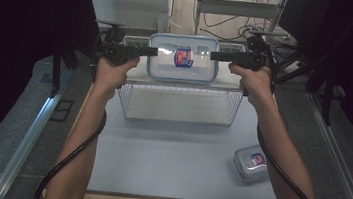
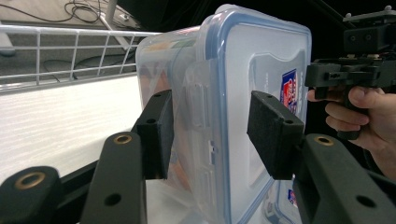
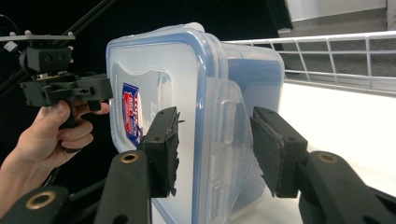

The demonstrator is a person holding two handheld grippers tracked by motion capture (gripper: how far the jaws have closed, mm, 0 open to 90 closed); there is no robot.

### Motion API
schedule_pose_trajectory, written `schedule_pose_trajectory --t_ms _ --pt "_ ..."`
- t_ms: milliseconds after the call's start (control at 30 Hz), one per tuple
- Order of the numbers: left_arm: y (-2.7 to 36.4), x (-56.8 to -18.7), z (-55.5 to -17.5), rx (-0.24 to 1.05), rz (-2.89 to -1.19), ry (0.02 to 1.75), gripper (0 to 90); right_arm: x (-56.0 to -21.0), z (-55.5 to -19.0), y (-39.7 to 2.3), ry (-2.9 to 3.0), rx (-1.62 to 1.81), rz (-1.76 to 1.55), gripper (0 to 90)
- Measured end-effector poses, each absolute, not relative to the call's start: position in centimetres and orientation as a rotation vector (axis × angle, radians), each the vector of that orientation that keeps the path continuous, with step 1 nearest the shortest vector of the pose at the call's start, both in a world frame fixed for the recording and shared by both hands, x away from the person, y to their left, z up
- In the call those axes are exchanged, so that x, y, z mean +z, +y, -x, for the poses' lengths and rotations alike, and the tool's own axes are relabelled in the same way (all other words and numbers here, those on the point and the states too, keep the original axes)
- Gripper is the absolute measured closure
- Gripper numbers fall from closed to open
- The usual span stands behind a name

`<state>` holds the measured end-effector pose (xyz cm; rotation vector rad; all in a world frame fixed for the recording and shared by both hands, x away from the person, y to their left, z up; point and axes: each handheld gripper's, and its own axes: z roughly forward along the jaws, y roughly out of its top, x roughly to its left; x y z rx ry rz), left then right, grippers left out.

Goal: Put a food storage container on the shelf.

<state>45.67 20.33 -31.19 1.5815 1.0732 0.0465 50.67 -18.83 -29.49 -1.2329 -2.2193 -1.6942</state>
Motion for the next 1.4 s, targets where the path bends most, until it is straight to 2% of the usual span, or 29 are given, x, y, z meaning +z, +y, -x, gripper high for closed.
schedule_pose_trajectory --t_ms 233,400,633,733,833,933,1033,1100,1300,1400 --pt "20.3 -31.3 -46.1 0.069 -1.576 1.085 50.4 -29.5 -51.2 -18.3 -2.253 -1.701 1.261 48.6" --pt "20.3 -30.5 -45.8 0.2 -1.599 1.116 45.0 -29.4 -51.1 -17.7 -2.388 -1.703 1.321 42.5" --pt "20.5 -30.4 -44.7 0.218 -1.614 1.08 44.1 -29.1 -50.8 -18.5 -2.419 -1.769 1.308 43.6" --pt "20.3 -30.6 -43.8 0.244 -1.641 1.048 41.5 -28.9 -49.9 -18.8 -2.458 -1.788 1.278 48.5" --pt "20.1 -30.8 -42.8 0.313 -1.663 0.99 34.5 -28.8 -48.5 -19.0 -2.531 -1.801 1.236 56.4" --pt "19.8 -31.1 -41.8 0.383 -1.679 0.929 27.0 -29.0 -47.1 -19.3 -2.59 -1.805 1.209 66.7" --pt "19.8 -31.5 -41.0 0.414 -1.687 0.907 22.4 -29.6 -45.7 -19.4 -2.604 -1.809 1.156 79.7" --pt "19.8 -32.0 -40.6 0.423 -1.676 0.898 19.8 -30.4 -45.0 -18.9 -2.644 -1.778 1.099 85.1" --pt "19.3 -33.3 -38.9 0.45 -1.677 0.876 8.8 -32.8 -44.5 -16.3 -2.731 -1.676 1.012 88.2" --pt "19.2 -33.9 -37.9 0.462 -1.696 0.867 6.4 -33.5 -45.0 -15.6 -2.747 -1.657 1.031 88.3"
